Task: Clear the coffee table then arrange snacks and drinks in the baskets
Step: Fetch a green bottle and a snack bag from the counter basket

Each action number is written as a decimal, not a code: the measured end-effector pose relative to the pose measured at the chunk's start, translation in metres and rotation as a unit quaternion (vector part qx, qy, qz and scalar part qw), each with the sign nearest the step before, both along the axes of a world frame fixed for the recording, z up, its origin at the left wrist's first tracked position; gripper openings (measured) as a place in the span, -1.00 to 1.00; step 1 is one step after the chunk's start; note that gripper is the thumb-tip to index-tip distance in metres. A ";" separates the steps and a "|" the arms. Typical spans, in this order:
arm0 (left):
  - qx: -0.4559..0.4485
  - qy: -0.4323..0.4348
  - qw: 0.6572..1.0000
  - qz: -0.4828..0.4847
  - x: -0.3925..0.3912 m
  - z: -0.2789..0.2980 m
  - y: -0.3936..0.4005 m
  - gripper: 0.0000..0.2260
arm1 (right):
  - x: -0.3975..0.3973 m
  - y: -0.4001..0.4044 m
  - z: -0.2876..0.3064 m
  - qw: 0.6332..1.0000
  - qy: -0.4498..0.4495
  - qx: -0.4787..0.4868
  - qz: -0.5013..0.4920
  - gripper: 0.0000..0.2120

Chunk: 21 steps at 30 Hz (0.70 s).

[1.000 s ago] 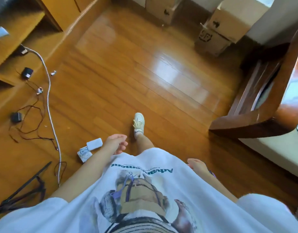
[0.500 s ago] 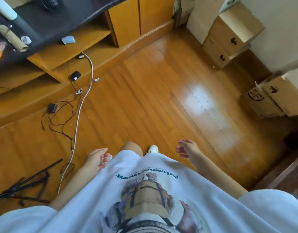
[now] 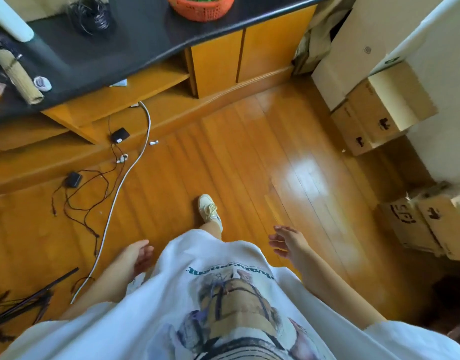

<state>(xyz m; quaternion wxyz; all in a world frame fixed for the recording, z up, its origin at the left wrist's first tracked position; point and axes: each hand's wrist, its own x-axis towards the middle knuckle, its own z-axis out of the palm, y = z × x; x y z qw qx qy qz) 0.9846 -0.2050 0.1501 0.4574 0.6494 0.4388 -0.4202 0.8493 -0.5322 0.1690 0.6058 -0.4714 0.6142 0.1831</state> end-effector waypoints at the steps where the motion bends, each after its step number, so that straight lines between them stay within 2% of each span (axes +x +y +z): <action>1: 0.005 -0.002 1.000 -0.004 0.019 0.005 -0.015 -0.91 | 0.009 -0.008 0.001 1.000 0.009 0.000 -0.014 -0.89; 7: -0.048 -0.095 0.991 -0.078 0.150 0.032 -0.115 -0.94 | 0.069 -0.053 0.005 0.997 0.027 -0.018 -0.074 -0.97; 14: -0.096 -0.115 0.975 -0.167 0.236 0.036 -0.194 -0.88 | 0.139 -0.100 0.004 0.993 0.089 -0.041 -0.058 -0.73; 17: -0.090 -0.096 0.978 -0.160 0.270 0.032 -0.211 -0.91 | 0.197 -0.123 0.003 0.993 0.098 -0.055 -0.034 -0.69; 21: -0.052 -0.081 0.989 -0.113 0.325 0.027 -0.220 -0.89 | 0.291 -0.156 0.003 0.996 0.073 -0.035 -0.028 -0.75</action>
